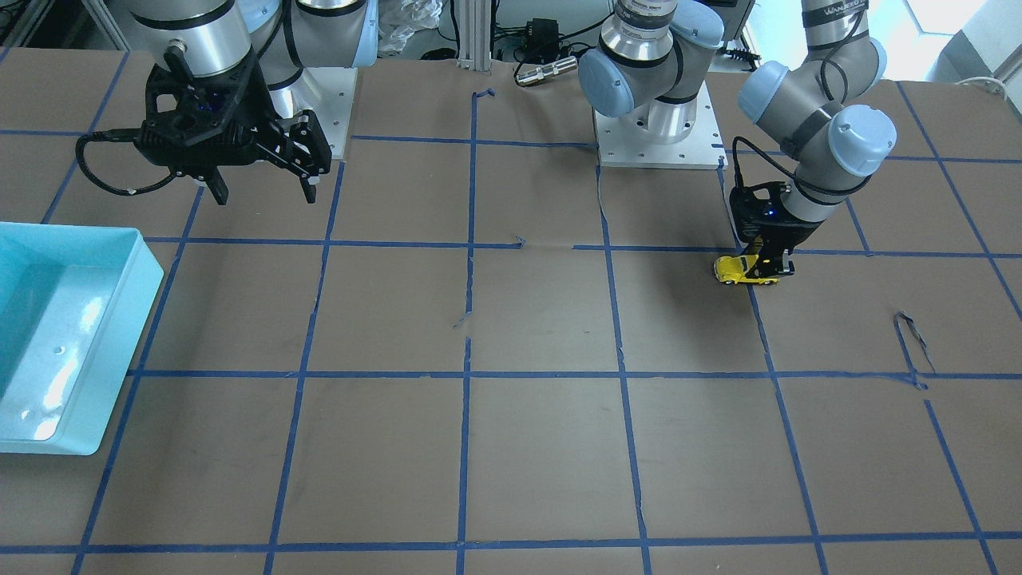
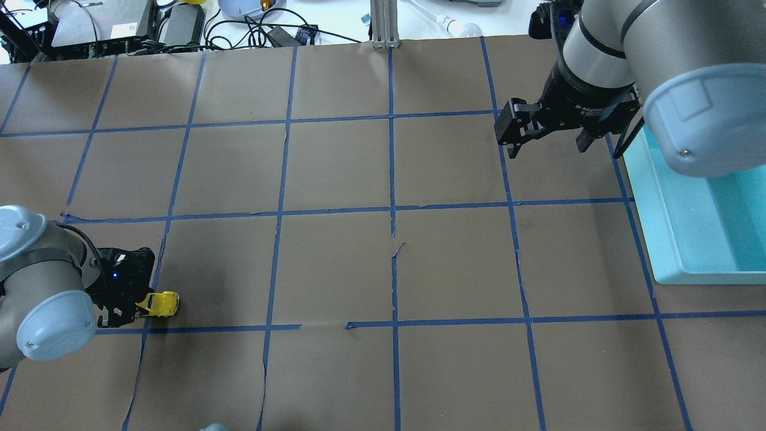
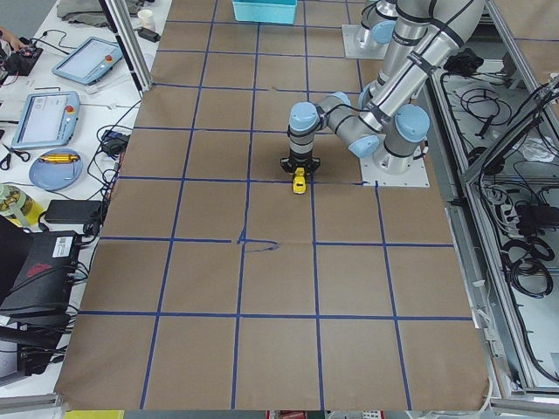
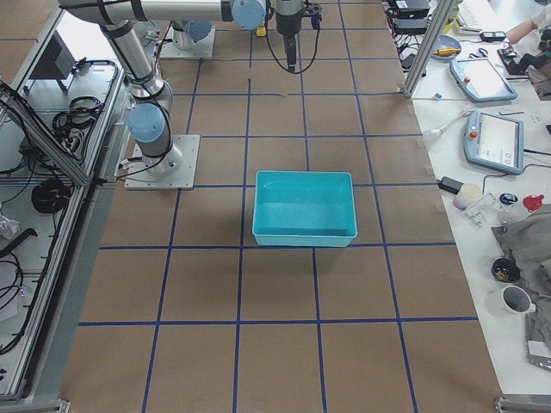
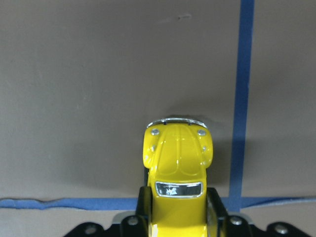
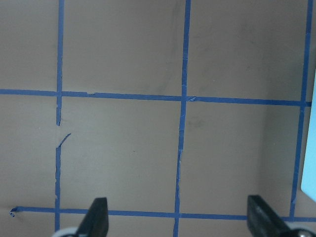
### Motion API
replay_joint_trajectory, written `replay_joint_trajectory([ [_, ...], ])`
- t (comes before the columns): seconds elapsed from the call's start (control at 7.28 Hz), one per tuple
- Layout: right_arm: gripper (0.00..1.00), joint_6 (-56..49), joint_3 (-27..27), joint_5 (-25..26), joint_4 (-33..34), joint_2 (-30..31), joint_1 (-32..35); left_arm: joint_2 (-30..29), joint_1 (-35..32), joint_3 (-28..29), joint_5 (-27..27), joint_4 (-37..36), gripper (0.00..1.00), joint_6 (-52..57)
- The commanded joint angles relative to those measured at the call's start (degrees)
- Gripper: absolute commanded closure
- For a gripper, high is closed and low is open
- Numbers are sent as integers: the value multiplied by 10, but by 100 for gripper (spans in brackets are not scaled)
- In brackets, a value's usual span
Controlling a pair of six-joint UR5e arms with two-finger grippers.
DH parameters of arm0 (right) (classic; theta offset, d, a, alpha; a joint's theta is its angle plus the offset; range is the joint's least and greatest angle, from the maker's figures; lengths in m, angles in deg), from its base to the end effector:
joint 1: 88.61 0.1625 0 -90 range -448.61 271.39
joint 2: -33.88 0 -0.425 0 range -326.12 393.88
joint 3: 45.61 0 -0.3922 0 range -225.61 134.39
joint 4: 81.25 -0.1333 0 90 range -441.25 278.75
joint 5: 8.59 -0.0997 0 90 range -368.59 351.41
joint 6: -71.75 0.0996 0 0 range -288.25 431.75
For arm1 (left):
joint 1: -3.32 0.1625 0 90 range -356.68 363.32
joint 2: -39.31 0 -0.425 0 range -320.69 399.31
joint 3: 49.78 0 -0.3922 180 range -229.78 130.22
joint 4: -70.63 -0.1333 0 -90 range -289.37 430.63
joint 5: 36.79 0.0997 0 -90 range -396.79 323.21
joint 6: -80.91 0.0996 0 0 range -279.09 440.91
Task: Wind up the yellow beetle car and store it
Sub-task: 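Slide the held car along the table toward the right arm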
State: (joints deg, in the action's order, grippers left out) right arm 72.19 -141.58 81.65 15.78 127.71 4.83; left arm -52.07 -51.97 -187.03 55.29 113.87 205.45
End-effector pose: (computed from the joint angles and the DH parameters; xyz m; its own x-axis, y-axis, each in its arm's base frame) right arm 0.1609 -0.4625 0.4812 -0.9986 -0.0520 0.0035 -0.0521 0.9950 -0.0853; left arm 0.1017 -0.3746 0.1903 -0.0026 0.9989 0.0474 0.9999 0.0021 0.0114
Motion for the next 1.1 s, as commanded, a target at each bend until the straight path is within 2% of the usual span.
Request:
replay_joint_trajectory([
  [0.0,0,0,0,0,0,0,0,-3,9,6,5,0,100,10],
  [0.96,0,0,0,-1,0,0,0,-16,29,21,11,1,100,37],
])
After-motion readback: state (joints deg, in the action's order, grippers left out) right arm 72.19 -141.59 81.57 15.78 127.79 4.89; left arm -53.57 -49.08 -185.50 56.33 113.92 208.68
